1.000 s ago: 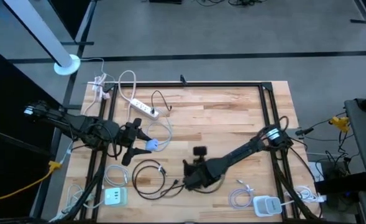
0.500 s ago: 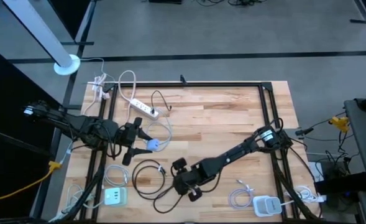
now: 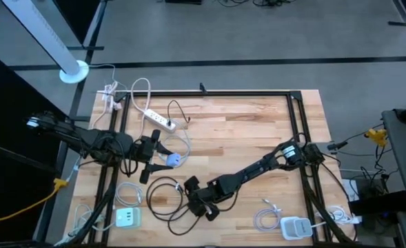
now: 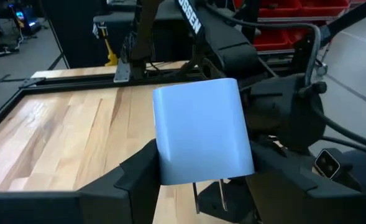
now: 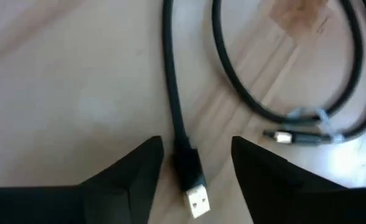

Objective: Insert USB
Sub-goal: Insert the black charger cable into the white charger adapter

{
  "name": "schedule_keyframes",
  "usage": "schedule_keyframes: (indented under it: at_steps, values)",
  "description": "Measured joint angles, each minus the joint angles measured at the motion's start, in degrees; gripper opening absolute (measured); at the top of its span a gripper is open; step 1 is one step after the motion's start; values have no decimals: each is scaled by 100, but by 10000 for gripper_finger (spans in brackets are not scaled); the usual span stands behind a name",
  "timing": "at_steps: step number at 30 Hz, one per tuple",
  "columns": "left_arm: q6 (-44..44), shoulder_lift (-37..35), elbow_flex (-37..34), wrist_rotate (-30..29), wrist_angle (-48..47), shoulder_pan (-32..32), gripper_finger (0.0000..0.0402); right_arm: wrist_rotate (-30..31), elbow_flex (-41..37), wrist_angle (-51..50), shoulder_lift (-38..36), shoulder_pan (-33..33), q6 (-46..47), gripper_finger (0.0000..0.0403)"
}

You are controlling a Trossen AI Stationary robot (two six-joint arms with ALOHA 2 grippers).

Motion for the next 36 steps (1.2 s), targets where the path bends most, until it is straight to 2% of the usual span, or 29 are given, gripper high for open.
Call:
schedule_keyframes:
  at_steps: [4, 7, 9, 15, 22, 26, 29, 32, 36]
  values:
    - [-242, 43, 0, -37, -24, 0, 197, -65, 10, -125, 119, -3, 191, 116]
    - [-359, 76, -1, -40, -16, 0, 197, -60, 11, -219, 126, 3, 272, 36]
    - [-376, 116, -2, -41, 33, 0, 197, 91, 7, -274, 71, 5, 219, 16]
    - [-578, 164, -4, -35, 11, 0, 197, 652, -54, -983, -379, 90, 332, 16]
    - [-677, 169, -11, 98, 13, -18, 197, 509, -35, -1735, -1329, 110, 1028, 16]
    - [-683, 214, -11, 261, 53, -28, 197, 461, -118, -2564, -1352, 55, 1521, 16]
    - [-810, 267, -11, 341, 61, -67, 197, 394, -514, -2899, -1223, 25, 1803, 16]
    - [-841, 356, -11, 350, 57, -114, 197, 318, -1066, -2757, -1119, 38, 2018, 16]
    - [-723, 480, -17, 354, 60, -120, 197, 253, -1407, -2478, -1160, 29, 2452, 16]
